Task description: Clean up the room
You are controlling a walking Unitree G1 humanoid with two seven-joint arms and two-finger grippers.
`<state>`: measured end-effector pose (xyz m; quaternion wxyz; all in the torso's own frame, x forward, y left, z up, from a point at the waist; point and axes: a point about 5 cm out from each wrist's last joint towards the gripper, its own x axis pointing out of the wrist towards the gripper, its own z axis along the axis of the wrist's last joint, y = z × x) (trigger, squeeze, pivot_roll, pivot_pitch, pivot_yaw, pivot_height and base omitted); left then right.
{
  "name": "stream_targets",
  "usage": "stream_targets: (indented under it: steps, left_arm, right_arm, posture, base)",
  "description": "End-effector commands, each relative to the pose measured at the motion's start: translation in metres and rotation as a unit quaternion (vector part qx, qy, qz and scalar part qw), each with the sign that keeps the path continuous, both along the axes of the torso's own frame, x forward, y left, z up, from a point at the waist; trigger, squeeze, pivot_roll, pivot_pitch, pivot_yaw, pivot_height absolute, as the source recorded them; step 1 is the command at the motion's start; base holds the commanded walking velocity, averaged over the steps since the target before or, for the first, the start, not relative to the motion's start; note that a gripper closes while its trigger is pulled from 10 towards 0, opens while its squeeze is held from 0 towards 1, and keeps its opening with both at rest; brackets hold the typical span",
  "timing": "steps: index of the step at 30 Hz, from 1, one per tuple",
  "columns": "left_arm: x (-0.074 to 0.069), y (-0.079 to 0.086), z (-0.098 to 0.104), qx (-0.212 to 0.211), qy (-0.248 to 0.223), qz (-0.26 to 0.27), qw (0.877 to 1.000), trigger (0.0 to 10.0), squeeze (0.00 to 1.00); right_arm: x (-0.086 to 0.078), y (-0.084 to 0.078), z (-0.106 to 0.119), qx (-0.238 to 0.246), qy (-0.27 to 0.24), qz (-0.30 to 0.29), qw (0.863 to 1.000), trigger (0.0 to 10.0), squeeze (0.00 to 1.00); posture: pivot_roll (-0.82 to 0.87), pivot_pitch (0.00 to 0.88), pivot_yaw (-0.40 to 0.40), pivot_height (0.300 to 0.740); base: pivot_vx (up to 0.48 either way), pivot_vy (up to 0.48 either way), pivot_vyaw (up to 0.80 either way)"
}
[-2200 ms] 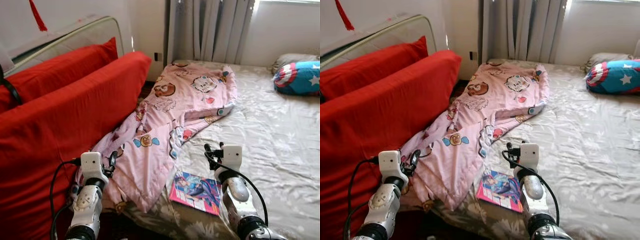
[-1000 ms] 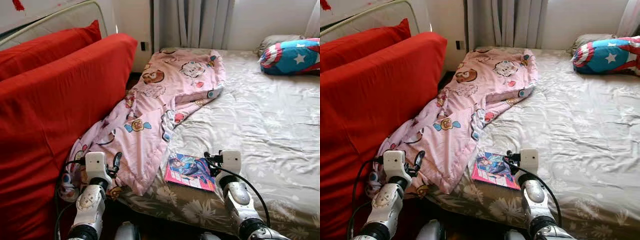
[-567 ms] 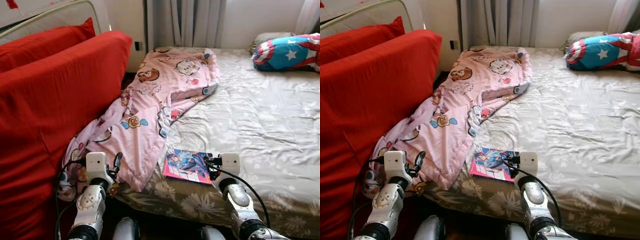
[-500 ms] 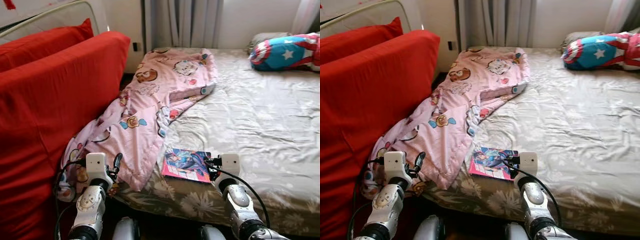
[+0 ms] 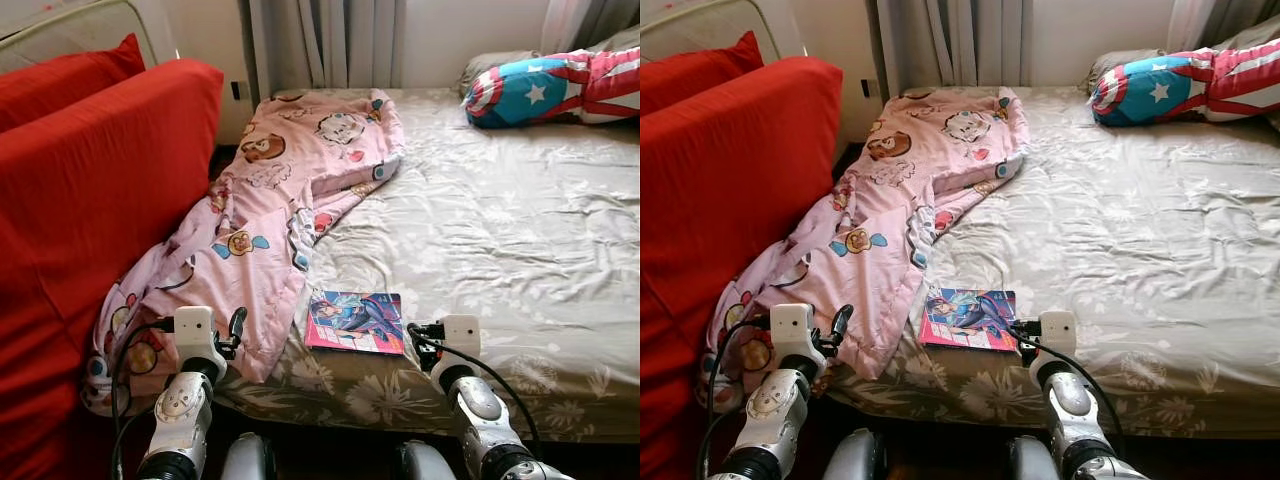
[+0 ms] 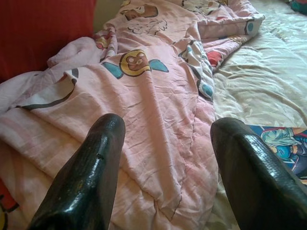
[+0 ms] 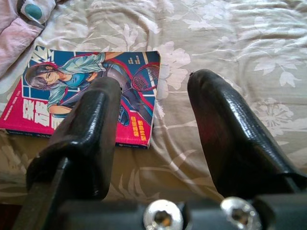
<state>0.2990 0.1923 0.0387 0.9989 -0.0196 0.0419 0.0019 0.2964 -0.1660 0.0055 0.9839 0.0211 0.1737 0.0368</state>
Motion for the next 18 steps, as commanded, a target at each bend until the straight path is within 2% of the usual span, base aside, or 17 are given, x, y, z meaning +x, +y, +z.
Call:
stream_targets:
  steps: [1, 2, 7, 9, 18]
  left_arm:
    - [0.0011, 0.0036, 0.0027, -0.002, -0.002, 0.005, 1.000, 10.0, 0.00]
    - [0.0012, 0.0037, 0.0030, -0.002, -0.003, 0.005, 1.000, 10.0, 0.00]
    - [0.0007, 0.0033, 0.0028, -0.002, -0.003, 0.004, 1.000, 10.0, 0.00]
    - [0.0001, 0.0025, 0.0020, -0.002, -0.002, 0.004, 1.000, 10.0, 0.00]
    - [-0.0005, 0.0020, 0.0013, -0.002, 0.000, 0.004, 1.000, 10.0, 0.00]
  right_arm:
    - [-0.0030, 0.0025, -0.0037, -0.005, 0.010, 0.010, 1.000, 10.0, 0.00]
    - [-0.0030, 0.0031, -0.0038, -0.009, 0.010, 0.014, 1.000, 10.0, 0.00]
    - [-0.0031, 0.0047, -0.0038, -0.014, 0.009, 0.023, 1.000, 10.0, 0.00]
    - [-0.0041, 0.0037, -0.0049, 0.006, 0.012, 0.010, 1.000, 10.0, 0.00]
    - [-0.0010, 0.0048, -0.0012, -0.002, 0.002, 0.015, 1.000, 10.0, 0.00]
  posture:
    - [-0.07, 0.049, 0.044, 0.611]
    - [-0.07, 0.050, 0.045, 0.611]
    - [-0.07, 0.058, 0.045, 0.611]
    - [-0.07, 0.063, 0.044, 0.611]
    - [-0.07, 0.064, 0.043, 0.611]
  base:
    - [0.240, 0.000, 0.00]
    - [0.244, 0.000, 0.00]
    - [0.248, 0.000, 0.80]
    - [0.255, 0.000, 0.00]
    - [0.261, 0.000, 0.00]
